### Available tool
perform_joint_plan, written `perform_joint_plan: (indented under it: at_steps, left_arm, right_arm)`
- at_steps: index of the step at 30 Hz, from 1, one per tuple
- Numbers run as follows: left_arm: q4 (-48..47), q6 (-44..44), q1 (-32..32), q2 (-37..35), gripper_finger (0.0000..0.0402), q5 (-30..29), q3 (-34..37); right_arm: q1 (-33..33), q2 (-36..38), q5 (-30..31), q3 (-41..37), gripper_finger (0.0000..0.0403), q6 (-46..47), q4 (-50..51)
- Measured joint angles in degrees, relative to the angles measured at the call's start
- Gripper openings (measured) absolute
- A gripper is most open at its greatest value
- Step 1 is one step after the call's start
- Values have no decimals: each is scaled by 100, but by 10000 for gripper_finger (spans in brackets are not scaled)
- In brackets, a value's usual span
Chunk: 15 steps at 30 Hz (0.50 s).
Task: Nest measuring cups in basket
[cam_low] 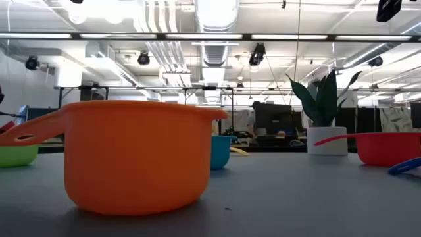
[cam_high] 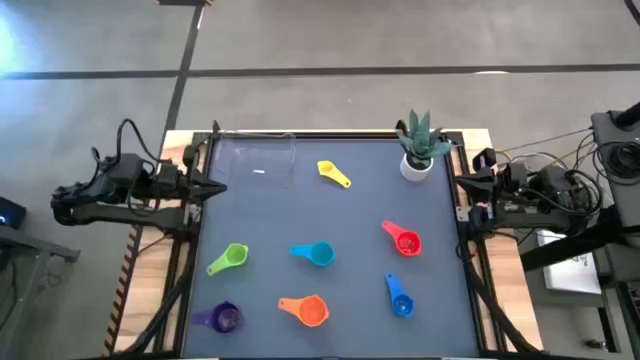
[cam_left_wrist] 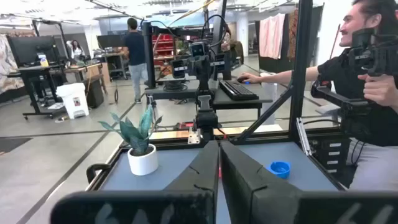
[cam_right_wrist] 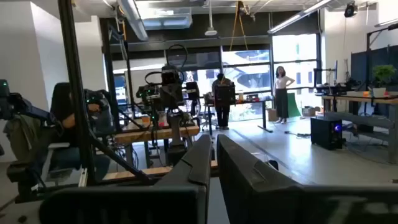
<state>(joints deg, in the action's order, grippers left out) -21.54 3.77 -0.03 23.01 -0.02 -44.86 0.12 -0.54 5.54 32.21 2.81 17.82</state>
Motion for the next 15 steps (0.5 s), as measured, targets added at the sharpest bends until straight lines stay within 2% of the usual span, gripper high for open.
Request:
perform_joint_plan:
  at_steps: [15]
  left_arm:
    - [0, 0, 0, 0, 0, 0, 0]
  right_arm:
    - [0, 0, 4, 0, 18, 255, -54]
